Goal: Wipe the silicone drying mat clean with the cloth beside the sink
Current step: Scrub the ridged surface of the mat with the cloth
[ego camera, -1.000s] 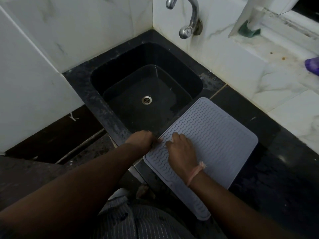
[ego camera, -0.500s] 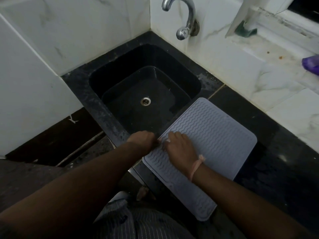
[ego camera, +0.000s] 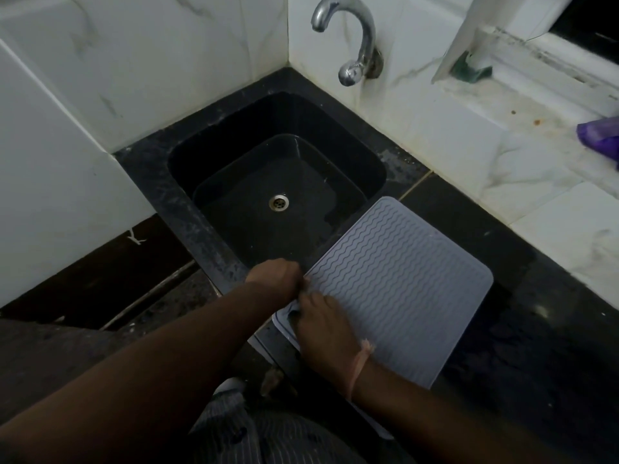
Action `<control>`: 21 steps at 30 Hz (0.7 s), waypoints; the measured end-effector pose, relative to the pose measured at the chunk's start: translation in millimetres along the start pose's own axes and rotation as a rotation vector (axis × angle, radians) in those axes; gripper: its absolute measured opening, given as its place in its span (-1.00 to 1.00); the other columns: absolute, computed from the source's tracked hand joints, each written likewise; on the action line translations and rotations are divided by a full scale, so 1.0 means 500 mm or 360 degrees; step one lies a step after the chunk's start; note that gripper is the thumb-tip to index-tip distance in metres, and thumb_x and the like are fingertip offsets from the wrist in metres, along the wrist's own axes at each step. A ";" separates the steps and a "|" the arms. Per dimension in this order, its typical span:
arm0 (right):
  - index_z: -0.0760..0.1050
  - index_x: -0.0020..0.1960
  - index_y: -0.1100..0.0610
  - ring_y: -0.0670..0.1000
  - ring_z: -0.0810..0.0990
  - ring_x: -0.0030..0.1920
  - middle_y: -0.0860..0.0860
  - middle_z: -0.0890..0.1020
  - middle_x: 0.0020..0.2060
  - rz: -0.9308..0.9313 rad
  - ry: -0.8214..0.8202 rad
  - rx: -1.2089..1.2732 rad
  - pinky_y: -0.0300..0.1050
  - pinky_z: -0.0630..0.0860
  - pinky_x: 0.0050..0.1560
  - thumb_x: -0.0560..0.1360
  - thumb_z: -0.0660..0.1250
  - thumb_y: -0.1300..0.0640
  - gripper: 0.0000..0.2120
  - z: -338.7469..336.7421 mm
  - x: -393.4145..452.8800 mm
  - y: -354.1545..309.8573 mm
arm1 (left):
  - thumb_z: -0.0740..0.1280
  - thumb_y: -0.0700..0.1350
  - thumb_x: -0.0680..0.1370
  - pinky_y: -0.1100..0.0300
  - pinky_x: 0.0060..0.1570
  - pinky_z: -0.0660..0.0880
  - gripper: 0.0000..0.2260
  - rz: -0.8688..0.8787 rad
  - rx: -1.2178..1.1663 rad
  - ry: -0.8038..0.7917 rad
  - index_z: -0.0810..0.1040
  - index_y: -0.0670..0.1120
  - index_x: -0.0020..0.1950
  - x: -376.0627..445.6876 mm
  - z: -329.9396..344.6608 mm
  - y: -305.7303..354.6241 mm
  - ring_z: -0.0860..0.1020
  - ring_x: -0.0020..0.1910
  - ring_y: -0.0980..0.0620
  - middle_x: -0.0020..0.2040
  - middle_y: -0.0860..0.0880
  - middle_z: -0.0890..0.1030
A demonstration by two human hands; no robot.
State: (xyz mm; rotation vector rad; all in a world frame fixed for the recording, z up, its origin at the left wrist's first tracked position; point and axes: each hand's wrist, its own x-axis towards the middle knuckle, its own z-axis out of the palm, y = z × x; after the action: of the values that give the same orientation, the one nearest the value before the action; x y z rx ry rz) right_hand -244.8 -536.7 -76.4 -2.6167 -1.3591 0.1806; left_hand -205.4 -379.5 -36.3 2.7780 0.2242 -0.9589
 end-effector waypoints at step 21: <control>0.50 -0.20 -0.06 0.12 0.35 0.35 0.00 0.29 0.44 0.1056 0.0194 0.0464 0.17 0.37 0.32 0.37 0.47 -0.32 -0.65 -0.025 0.058 0.172 | 0.30 -0.05 0.65 0.08 -0.02 0.55 -0.84 -0.0071 -0.0130 0.0190 0.58 -0.05 0.18 0.019 0.015 0.028 0.60 0.04 -0.04 0.10 -0.08 0.61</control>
State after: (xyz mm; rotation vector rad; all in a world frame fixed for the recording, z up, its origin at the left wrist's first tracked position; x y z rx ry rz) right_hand -157.2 -562.9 -83.9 -2.6594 -0.3517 0.2759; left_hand -199.4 -394.2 -46.3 2.7679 0.3365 -0.7757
